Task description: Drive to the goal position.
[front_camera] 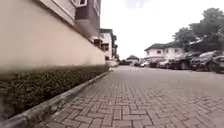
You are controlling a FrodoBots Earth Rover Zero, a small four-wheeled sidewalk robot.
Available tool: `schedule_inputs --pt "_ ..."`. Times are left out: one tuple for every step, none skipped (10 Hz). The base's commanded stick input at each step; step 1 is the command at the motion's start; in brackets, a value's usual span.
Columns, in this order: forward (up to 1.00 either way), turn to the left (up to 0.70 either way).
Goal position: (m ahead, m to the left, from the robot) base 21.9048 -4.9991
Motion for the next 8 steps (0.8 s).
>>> schedule_inputs --pt "0.7 0.0" --pt "0.7 0.0" --pt "0.7 0.0" --pt "0.7 0.0" --pt "0.7 0.0" --pt "0.7 0.0" --pt "0.7 0.0" --pt "0.7 0.0"
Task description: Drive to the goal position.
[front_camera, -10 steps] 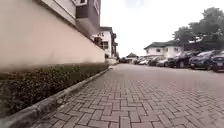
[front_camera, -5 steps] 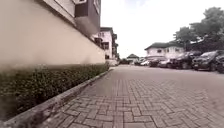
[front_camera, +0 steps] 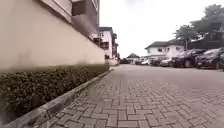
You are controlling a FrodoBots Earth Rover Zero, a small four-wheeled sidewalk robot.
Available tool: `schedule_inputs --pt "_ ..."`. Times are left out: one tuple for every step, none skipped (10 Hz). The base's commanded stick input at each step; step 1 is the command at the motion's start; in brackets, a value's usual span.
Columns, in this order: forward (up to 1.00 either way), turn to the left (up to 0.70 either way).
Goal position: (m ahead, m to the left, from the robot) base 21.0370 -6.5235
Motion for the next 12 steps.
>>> schedule_inputs --pt "0.7 0.0" --pt "0.7 0.0" --pt "0.7 0.0" --pt "0.7 0.0" --pt "0.7 0.0" --pt "0.7 0.0" --pt "0.7 0.0" --pt "0.7 0.0" --pt "0.7 0.0" --pt "0.7 0.0" --pt "0.7 0.0" --pt "0.7 0.0"
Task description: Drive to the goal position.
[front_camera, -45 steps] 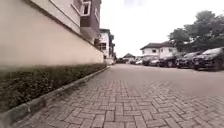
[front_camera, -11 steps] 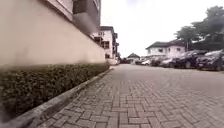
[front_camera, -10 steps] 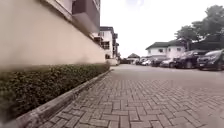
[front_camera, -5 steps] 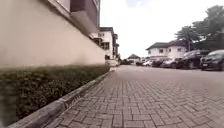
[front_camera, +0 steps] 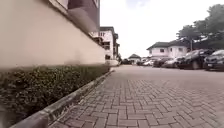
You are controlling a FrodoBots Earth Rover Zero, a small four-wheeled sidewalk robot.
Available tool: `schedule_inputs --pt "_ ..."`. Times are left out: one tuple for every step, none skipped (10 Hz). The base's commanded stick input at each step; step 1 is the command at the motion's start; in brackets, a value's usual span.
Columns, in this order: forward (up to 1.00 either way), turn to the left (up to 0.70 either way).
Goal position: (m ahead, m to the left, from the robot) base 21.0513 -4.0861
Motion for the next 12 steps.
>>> schedule_inputs --pt "0.7 0.0" --pt "0.7 0.0" --pt "0.7 0.0" --pt "0.7 0.0" --pt "0.7 0.0" --pt "0.7 0.0" --pt "0.7 0.0" --pt "0.7 0.0" --pt "0.7 0.0" --pt "0.7 -0.11" --pt "0.7 -0.29" --pt "0.7 -0.35"
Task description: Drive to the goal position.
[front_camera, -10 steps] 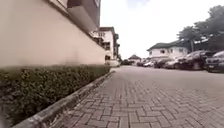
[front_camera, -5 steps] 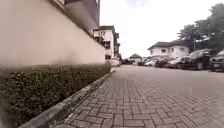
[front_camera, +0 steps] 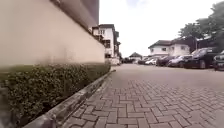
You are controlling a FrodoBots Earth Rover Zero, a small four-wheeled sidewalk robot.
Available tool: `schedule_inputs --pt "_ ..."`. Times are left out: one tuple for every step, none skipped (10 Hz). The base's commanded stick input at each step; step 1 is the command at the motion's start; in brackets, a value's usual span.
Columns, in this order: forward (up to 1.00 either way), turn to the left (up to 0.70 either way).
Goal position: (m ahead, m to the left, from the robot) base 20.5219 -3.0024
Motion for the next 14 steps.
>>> schedule_inputs --pt "0.7 -0.35" --pt "0.7 0.0" --pt "0.7 0.0" --pt "0.7 0.0" --pt "0.7 0.0" --pt "0.7 0.0" --pt "0.7 0.0" --pt "0.7 0.0" --pt "0.7 0.0" --pt "0.7 0.0" --pt "0.7 0.0" --pt "0.7 0.0" --pt "0.7 0.0" --pt "0.7 -0.04"
